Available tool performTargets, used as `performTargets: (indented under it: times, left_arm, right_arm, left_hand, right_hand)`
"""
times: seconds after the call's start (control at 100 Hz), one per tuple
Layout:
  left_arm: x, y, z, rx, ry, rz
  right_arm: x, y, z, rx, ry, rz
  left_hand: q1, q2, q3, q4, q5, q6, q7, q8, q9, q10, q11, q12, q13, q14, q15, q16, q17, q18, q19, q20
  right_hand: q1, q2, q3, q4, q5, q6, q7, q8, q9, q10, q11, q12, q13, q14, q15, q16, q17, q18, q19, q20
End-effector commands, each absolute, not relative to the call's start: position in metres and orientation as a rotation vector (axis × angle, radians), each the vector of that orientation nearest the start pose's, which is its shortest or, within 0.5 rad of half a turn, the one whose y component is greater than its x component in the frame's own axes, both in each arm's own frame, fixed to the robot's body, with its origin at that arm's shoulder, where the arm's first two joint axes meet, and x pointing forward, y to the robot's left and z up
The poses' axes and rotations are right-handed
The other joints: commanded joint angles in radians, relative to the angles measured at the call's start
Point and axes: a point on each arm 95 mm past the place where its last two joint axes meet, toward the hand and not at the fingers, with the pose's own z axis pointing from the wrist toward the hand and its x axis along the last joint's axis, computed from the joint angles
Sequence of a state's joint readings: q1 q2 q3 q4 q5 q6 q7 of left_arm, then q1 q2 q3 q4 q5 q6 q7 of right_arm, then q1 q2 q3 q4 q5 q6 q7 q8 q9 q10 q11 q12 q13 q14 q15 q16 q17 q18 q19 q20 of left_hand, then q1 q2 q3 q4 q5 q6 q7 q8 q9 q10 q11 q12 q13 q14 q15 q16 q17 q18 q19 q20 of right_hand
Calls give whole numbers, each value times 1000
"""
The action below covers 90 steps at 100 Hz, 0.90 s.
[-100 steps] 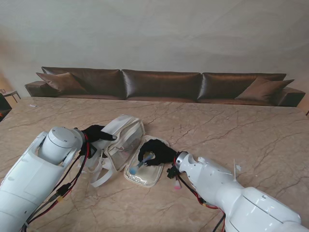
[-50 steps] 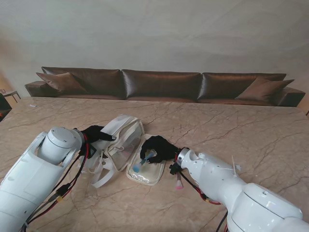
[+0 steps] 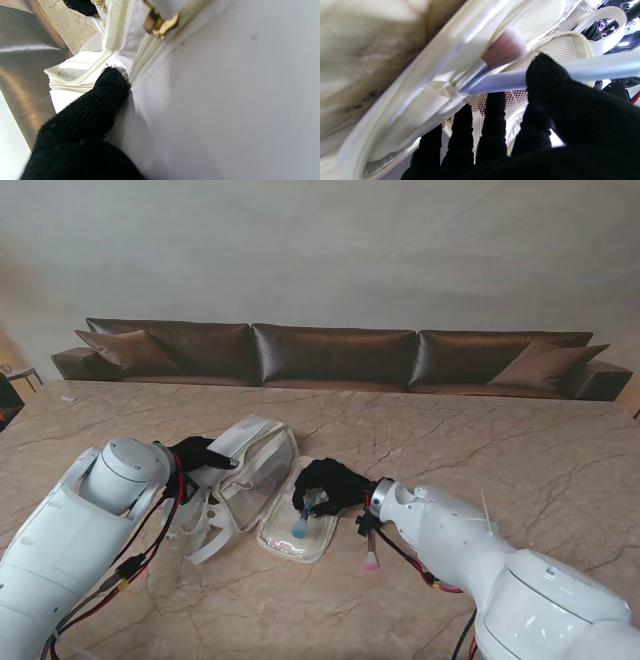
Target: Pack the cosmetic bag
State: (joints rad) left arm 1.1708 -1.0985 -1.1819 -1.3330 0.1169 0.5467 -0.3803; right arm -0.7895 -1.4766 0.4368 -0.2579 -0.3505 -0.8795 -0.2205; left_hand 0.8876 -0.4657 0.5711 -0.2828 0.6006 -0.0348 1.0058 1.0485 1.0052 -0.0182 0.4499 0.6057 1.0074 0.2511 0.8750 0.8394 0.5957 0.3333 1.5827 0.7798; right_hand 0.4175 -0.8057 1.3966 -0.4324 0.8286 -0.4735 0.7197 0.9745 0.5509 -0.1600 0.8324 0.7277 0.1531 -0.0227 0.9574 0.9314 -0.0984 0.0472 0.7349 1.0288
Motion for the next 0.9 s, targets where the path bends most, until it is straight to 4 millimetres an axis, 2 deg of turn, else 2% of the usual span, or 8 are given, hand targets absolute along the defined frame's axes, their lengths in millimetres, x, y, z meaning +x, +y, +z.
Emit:
performTargets:
  times: [0.0, 0.1, 0.25, 0.41, 0.6, 0.65, 0.76, 0.89]
  left_arm:
    - [499, 46, -302, -2475, 1021, -1315]
    - [499, 46, -302, -2477, 1023, -1314]
    - [499, 46, -302, -2479, 1025, -1315]
    - [499, 46, -303, -2484, 1022, -1314]
    - [498, 47, -304, -2489, 1018, -1314]
    - [497, 47, -304, -2488, 1019, -1315]
    - [497, 46, -305, -2486, 1026, -1321]
    - [497, 47, -305, -2479, 1035, -1323]
  right_arm:
    - [505, 93, -407, 1338, 1905, 2100]
    - [506, 92, -407, 1332, 1911, 2075]
    - [507, 93, -407, 1315, 1943, 2044]
    - [507, 97, -407, 1273, 1973, 2024]
    - [507, 102, -407, 1202, 1954, 2000]
    - [508, 102, -408, 1206, 1933, 1983]
    - [509, 104, -408, 1198, 1881, 1989]
    - [509, 107, -406, 1131, 1875, 1977]
  left_hand:
    - [95, 127, 56, 30, 60, -158, 99, 53, -2, -8, 18, 10, 3, 6, 13, 2, -4, 24, 9, 20]
    - [95, 127, 53, 30, 59, -159, 98, 53, -2, -10, 17, 11, 2, 6, 13, 2, -4, 25, 9, 21]
    - [96, 126, 52, 31, 59, -160, 98, 53, -1, -6, 16, 13, 2, 7, 13, 2, -4, 25, 9, 23]
    - [97, 127, 51, 31, 60, -158, 98, 52, -2, -7, 15, 13, 2, 8, 13, 2, -5, 26, 9, 24]
    - [96, 125, 51, 31, 62, -158, 98, 51, 0, -6, 15, 14, 2, 10, 13, 2, -7, 27, 8, 25]
    - [97, 125, 52, 31, 62, -158, 98, 51, 1, -7, 16, 14, 2, 10, 12, 2, -6, 28, 8, 25]
    - [95, 125, 52, 31, 62, -159, 97, 50, 1, -8, 15, 14, 1, 9, 12, 2, -7, 27, 7, 26]
    - [95, 124, 53, 31, 62, -158, 97, 50, 1, -7, 15, 14, 1, 10, 12, 2, -8, 29, 7, 27]
  right_hand:
    - [4, 71, 101, 33, 168, -189, 116, 80, -28, -20, 20, 3, -11, -46, 2, 5, -2, -1, 14, -10]
    - [15, 66, 85, 28, 160, -153, 95, 53, -35, -13, 22, 5, -16, -42, 3, 5, -6, -2, 10, -20]
    - [39, 67, 44, 39, 129, -123, 134, -49, -47, -9, 19, 5, -27, -40, -2, 3, -13, -4, -2, -25]
    - [53, 106, -45, 71, 78, -39, 206, -221, -52, -9, 23, 3, -33, -41, 2, 5, -14, -14, -20, 0]
    - [43, 104, -69, 79, 93, -17, 210, -288, -30, -11, 33, 4, -16, -38, 10, 6, -8, -11, -4, 19]
    - [47, 97, -73, 82, 93, -6, 210, -308, -21, -9, 38, 6, -14, -34, 13, 7, -7, -8, 0, 20]
    - [37, 45, -64, 89, 129, 4, 263, -456, 21, -6, 46, 13, 15, -27, 19, 12, -4, 7, 41, 12]
    - [32, -8, -62, 78, 154, -14, 289, -555, 56, -14, 43, 15, 48, -23, 18, 12, 9, 22, 104, -24]
